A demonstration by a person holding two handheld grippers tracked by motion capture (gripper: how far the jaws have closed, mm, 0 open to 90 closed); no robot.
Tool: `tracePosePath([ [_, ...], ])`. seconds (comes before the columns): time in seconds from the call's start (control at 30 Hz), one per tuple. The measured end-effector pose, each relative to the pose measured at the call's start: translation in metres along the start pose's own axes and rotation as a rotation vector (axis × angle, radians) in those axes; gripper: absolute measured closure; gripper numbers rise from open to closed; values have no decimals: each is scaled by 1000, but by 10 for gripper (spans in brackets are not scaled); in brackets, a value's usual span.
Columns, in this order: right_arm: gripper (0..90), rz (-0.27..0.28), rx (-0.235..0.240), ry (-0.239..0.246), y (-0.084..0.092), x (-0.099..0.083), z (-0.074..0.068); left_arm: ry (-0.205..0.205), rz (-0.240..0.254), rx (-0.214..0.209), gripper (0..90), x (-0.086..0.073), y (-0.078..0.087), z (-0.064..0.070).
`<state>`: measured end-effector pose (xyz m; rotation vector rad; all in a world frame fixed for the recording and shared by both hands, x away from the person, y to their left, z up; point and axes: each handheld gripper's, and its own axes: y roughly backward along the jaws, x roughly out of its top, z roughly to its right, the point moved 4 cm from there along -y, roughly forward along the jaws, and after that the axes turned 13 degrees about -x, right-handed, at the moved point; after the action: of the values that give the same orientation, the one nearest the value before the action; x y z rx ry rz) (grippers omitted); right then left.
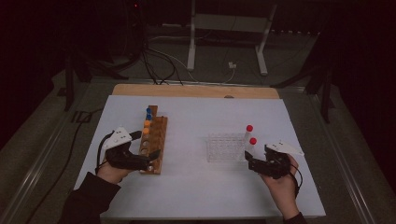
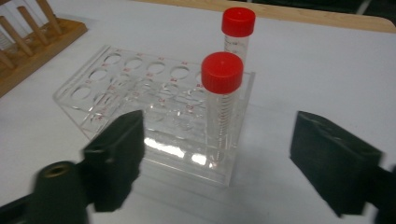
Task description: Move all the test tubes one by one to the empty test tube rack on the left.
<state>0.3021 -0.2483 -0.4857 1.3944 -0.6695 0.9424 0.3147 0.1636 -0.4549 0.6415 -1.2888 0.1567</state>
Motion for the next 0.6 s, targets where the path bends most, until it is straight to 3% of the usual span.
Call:
tracePosePath([
  [0.13, 409, -17, 9, 6, -4, 0, -1, 4, 0, -3, 18, 0, 0, -1],
  [0.37, 610, -34, 14, 25, -11, 2, -4, 6, 1, -8, 18, -1, -1, -1],
  [0.6, 688, -55, -2, 28, -19, 6, -6, 4, 2, -6, 18, 0, -1, -1],
])
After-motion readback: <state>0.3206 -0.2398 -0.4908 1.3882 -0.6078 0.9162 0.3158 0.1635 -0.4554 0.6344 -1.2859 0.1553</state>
